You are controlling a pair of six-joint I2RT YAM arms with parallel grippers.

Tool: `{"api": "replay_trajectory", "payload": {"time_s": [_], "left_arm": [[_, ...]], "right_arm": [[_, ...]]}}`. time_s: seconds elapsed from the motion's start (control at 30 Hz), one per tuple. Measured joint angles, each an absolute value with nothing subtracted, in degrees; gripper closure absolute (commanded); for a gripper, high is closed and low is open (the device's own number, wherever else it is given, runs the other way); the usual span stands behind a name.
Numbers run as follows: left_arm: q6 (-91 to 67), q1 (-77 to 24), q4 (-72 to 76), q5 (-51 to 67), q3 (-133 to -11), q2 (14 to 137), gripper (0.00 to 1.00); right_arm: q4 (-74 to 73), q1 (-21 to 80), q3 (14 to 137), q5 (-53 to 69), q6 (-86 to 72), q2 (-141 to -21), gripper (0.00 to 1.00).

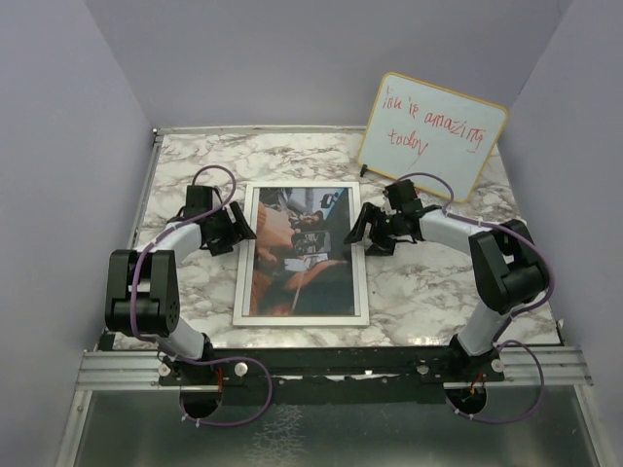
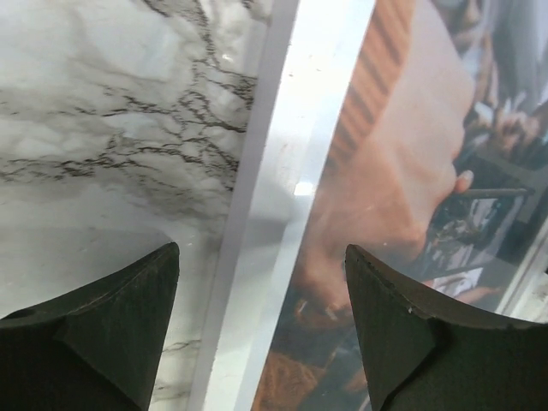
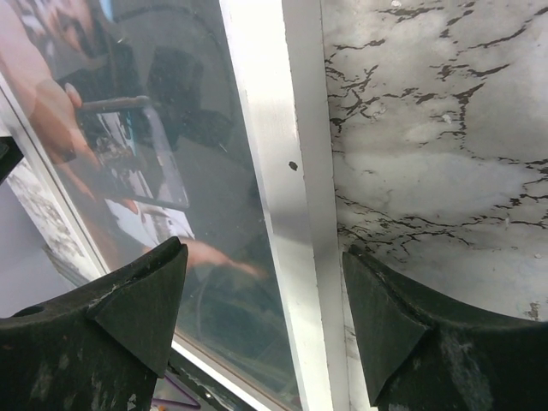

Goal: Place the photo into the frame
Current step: Turn over the photo frame at the center of the board, then adjust the photo frame at the center of the board.

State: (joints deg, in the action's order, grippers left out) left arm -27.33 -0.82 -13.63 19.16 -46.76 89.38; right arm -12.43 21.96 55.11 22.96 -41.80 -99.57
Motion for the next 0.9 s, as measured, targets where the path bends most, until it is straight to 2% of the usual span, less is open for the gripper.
{"api": "replay_trajectory", "payload": {"time_s": [0.17,0.43,0.53,0.67,0.9], "left_arm": [[-26.26,-0.82,-16.8,15.94,-47.13,88.49,0.25],[-26.28,-0.82,-19.03,17.47,-46.98,88.38,0.52],[-26.5,-0.82,-19.51,19.0,-46.28,88.12,0.59],[-26.79,-0.27,-19.66,19.49,-44.66,86.48,0.63],[-29.65,-0.16,-20.93,20.05,-38.83,80.47,0.65]], "right_arm": [[-13.61,21.96,56.21,22.5,-40.82,-99.77,0.3],[-15.57,21.89,59.79,22.57,-39.33,-102.65,0.42],[-16.27,21.91,61.91,22.85,-38.59,-104.4,0.44],[-16.01,21.76,64.55,23.16,-37.36,-106.45,0.44],[-12.91,21.41,70.0,23.44,-36.03,-111.26,0.44]]}}
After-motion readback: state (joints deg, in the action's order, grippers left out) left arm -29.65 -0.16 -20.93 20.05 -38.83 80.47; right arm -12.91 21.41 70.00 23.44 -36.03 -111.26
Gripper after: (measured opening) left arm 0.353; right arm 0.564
